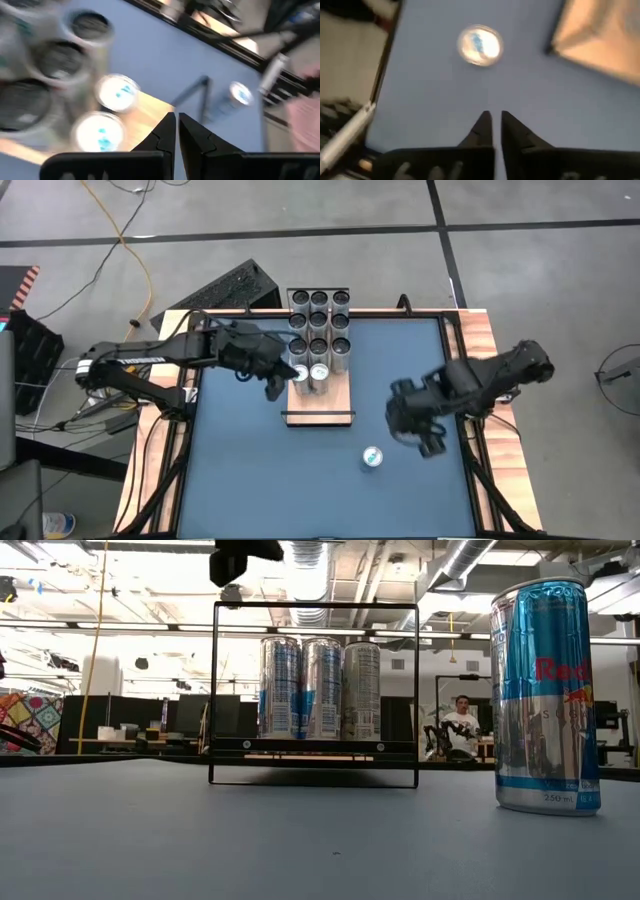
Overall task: Place canned beverage on shelf
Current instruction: Put the blue soda can on the shelf
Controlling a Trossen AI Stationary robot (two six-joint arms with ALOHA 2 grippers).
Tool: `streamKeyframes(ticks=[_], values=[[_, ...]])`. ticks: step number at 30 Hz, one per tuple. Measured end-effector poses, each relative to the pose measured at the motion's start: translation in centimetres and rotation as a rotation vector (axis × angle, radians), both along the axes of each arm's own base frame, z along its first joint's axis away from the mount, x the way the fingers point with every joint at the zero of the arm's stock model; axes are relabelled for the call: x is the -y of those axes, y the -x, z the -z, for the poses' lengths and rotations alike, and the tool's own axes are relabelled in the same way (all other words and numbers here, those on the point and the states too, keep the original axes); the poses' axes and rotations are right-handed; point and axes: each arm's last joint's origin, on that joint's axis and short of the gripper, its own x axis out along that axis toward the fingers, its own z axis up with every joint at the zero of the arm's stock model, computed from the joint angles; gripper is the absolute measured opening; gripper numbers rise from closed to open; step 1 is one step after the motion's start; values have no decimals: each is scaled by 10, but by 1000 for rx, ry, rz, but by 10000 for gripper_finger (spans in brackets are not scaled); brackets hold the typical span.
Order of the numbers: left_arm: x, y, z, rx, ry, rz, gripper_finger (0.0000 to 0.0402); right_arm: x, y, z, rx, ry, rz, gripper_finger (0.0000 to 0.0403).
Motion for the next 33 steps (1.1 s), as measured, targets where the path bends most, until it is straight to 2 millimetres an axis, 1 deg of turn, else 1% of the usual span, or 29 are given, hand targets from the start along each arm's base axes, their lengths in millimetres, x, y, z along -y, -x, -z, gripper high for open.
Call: streamKeyframes(ticks=[2, 3, 6, 9, 12, 14, 17, 20, 25, 29, 33], values=[[2, 0, 0, 1, 49, 52, 7, -13, 0, 1, 39, 23, -131, 48], [3, -1, 0, 3, 80, 66, 7, -17, -5, 3, 56, 44, -173, 65], [7, -1, 0, 7, 152, 94, 7, -23, -11, 7, 113, 102, -306, 126], [13, -2, -2, 19, 198, 116, 7, -25, -19, 10, 143, 152, -447, 193], [18, -2, -2, 19, 196, 128, 7, -29, -20, 18, 97, 186, -581, 247], [21, -2, -2, 19, 190, 124, 7, -30, -27, 27, 78, 201, -631, 268], [26, -2, -2, 17, 196, 116, 7, -39, -36, 44, 43, 213, -709, 277], [30, -2, -1, 12, 210, 97, 7, -47, -43, 53, 53, 217, -760, 278], [36, -2, -1, 12, 206, 72, 7, -60, -56, 69, 58, 219, -797, 278], [38, -2, -1, 13, 196, 63, 7, -64, -65, 77, 63, 216, -773, 279], [38, -2, -1, 7, 212, 38, 7, -64, -66, 78, 68, 225, -758, 279]])
